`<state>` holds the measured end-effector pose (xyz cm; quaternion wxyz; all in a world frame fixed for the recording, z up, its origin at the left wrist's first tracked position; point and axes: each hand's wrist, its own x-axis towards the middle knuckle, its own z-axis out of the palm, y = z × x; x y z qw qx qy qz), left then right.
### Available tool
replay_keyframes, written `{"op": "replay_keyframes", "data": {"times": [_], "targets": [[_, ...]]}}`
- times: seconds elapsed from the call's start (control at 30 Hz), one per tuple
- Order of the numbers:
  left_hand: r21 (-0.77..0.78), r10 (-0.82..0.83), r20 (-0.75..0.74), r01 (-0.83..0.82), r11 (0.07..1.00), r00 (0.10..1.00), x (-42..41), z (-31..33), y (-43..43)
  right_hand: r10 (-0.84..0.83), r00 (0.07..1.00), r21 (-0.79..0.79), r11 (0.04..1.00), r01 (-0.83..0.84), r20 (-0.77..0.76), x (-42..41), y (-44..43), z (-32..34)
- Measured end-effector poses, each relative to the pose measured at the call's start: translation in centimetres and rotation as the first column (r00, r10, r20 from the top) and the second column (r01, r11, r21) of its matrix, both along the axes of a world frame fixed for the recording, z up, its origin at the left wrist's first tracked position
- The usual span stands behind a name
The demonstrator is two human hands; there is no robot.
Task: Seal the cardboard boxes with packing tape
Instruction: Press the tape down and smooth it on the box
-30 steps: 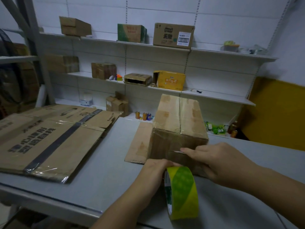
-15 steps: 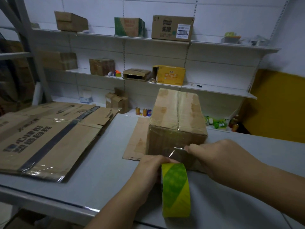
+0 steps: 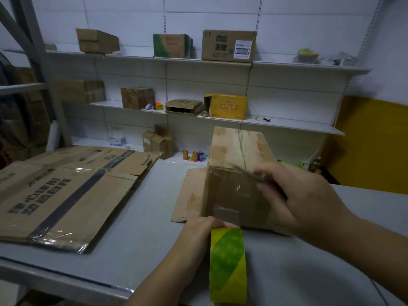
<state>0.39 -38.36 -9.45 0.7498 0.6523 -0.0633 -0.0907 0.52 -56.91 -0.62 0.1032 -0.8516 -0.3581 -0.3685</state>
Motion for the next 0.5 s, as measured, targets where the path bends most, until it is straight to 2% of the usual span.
{"op": "replay_keyframes", "data": {"times": [0.03,0.07,0.13,0.17,0.23,0.3,0.5], "targets": [[0.026,0.003,0.017,-0.003,1.000,1.000,-0.1,0.0,0.1,-0.001,0.998,0.019,1.000,0.000,0.058,0.5,0.8,1.0],[0.068,0.004,0.042,-0.007,0.998,0.999,-0.1,0.1,0.1,-0.011,0.994,-0.027,1.000,0.014,0.110,1.4,1.4,1.7],[0.133,0.015,0.099,-0.028,0.991,0.995,-0.2,0.1,0.1,-0.017,0.986,-0.252,0.966,0.059,0.167,3.4,2.4,2.8],[0.127,0.015,0.096,-0.028,0.992,0.995,-0.3,0.1,0.2,-0.046,0.992,-0.357,0.930,0.086,0.119,4.2,2.9,3.0],[0.087,0.008,0.082,-0.015,0.996,0.997,-0.5,0.3,0.3,-0.206,0.978,-0.483,0.859,0.169,-0.026,5.4,3.8,2.6],[0.057,-0.009,0.098,0.003,0.998,0.995,-0.5,0.3,0.3,-0.344,0.933,-0.516,0.821,0.246,-0.103,5.9,3.9,1.7],[0.039,-0.051,0.083,0.048,0.998,0.995,-0.5,0.2,0.1,-0.296,0.952,-0.502,0.836,0.221,-0.075,5.6,3.8,1.4]]}}
